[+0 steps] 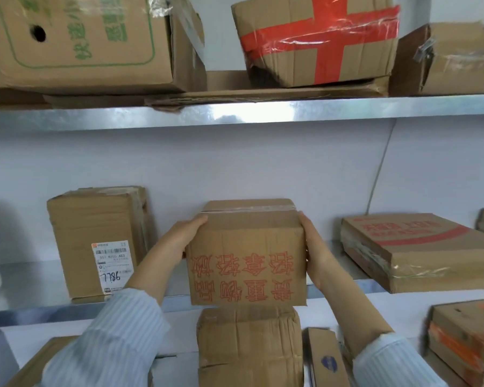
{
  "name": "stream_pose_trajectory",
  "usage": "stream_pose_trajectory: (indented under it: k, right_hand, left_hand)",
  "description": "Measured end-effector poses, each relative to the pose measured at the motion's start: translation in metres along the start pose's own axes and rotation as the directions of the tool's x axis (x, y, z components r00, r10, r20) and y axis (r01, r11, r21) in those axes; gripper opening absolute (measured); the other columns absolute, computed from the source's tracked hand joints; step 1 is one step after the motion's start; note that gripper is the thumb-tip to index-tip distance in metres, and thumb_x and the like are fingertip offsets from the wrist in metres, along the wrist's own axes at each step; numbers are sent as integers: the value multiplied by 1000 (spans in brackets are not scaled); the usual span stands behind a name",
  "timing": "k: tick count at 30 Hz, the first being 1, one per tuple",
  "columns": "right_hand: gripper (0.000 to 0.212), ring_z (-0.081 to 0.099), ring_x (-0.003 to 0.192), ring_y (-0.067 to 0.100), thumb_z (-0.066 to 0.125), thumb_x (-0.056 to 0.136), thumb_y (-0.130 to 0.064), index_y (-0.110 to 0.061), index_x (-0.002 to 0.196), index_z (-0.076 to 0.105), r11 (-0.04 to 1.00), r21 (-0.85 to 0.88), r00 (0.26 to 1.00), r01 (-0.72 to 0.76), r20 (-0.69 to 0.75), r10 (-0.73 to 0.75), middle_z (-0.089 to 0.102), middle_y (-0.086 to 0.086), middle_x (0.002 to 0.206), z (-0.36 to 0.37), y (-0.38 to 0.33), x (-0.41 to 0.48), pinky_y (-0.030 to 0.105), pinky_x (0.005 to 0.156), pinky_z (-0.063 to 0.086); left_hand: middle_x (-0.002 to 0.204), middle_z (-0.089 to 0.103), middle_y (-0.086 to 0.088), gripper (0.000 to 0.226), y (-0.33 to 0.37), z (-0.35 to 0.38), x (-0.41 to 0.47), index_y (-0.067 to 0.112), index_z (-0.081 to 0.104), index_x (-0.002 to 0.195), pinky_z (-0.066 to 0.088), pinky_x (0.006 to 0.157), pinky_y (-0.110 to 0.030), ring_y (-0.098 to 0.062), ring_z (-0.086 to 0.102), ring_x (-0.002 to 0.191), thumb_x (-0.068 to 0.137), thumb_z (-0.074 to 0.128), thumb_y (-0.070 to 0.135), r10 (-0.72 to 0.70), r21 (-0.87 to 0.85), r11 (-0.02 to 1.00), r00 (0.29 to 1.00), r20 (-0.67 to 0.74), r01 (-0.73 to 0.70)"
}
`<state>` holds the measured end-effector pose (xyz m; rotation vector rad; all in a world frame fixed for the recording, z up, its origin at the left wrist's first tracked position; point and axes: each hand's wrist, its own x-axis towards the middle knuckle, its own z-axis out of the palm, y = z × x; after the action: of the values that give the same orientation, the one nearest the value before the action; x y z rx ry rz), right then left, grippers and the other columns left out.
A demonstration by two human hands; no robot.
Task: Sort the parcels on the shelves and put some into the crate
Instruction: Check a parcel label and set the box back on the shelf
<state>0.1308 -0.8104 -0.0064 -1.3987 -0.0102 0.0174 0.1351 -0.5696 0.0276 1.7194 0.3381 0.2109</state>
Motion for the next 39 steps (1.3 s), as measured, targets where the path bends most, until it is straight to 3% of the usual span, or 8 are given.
stream_pose_trajectory:
  k: [2, 11, 14, 18, 23, 30, 34, 39]
  right_hand:
    - [41, 62, 66, 13, 42, 94, -56, -24, 87, 67, 1000, -12, 1000, -20, 0, 20, 70, -2, 63, 2, -2, 4, 28, 59, 45]
    - [34, 60, 91, 15, 42, 94, -50, -25, 99, 65, 998, -13, 998, 58, 19, -57, 71, 2, 93, -4, 5, -8, 34, 87, 40]
    - [29, 58, 91, 13, 44, 94, -45, -25, 99, 63, 997, -20, 997, 78, 21, -77, 68, -1, 97, -11, 7, -18, 35, 94, 36]
    - [34, 58, 97, 13, 48, 95, -44, -20, 117, 60, 994, -23, 993, 111, 30, -110, 65, 0, 113, -17, 10, -29, 26, 75, 41]
    - [39, 60, 111, 18, 59, 89, -45, -21, 119, 59, 982, -25, 982, 190, 4, -190, 65, -1, 120, -20, 12, -28, 34, 96, 46]
    - [30, 61, 97, 7, 45, 95, -18, -29, 118, 62, 936, -45, 937, 348, 1, -348, 68, -6, 112, -1, 8, -26, 23, 74, 45]
    - [39, 60, 80, 1, 43, 92, -4, -23, 121, 59, 949, -47, 950, 311, -19, -312, 66, -2, 110, 7, 19, -13, 13, 59, 45]
    - [44, 56, 87, 6, 38, 88, 5, -20, 119, 56, 959, -94, 962, 269, -28, -272, 65, -3, 108, 13, 37, 3, 22, 67, 39]
  left_hand:
    - [100, 65, -10, 48, -7, 0, 5, 10, 59, 112, 49, 95, -40, -27, 61, 96, 87, 60, 51, -17, 9, 1000, 1000, 22, 17]
    - [102, 64, -8, 48, -13, -2, -6, 10, 55, 126, 47, 91, -34, -23, 60, 94, 92, 56, 44, 73, -13, 997, 996, 41, -73]
    - [116, 63, -9, 50, -21, -4, -18, 12, 52, 132, 48, 92, -36, -25, 60, 101, 94, 54, 43, 139, -18, 990, 989, 53, -138]
    - [128, 58, -2, 49, -31, -8, -42, 22, 45, 139, 45, 85, -32, -18, 57, 105, 94, 54, 41, 226, -35, 974, 972, 68, -224]
    - [109, 59, 16, 34, -37, -14, -66, 34, 48, 129, 41, 67, -18, 2, 54, 93, 96, 51, 25, 382, -117, 919, 924, 28, -377]
    - [114, 52, 31, 52, -55, -17, -59, 41, 38, 135, 41, 73, -3, 26, 50, 91, 96, 46, 7, 539, -41, 842, 842, 18, -538]
    - [122, 45, 27, 60, -83, -13, -40, 29, 25, 145, 38, 89, -7, 19, 44, 104, 96, 49, 5, 518, 26, 854, 853, 58, -520]
    - [132, 43, 13, 65, -107, -10, -19, 26, 19, 145, 35, 90, -9, 8, 45, 113, 94, 51, 0, 481, 48, 875, 876, 37, -482]
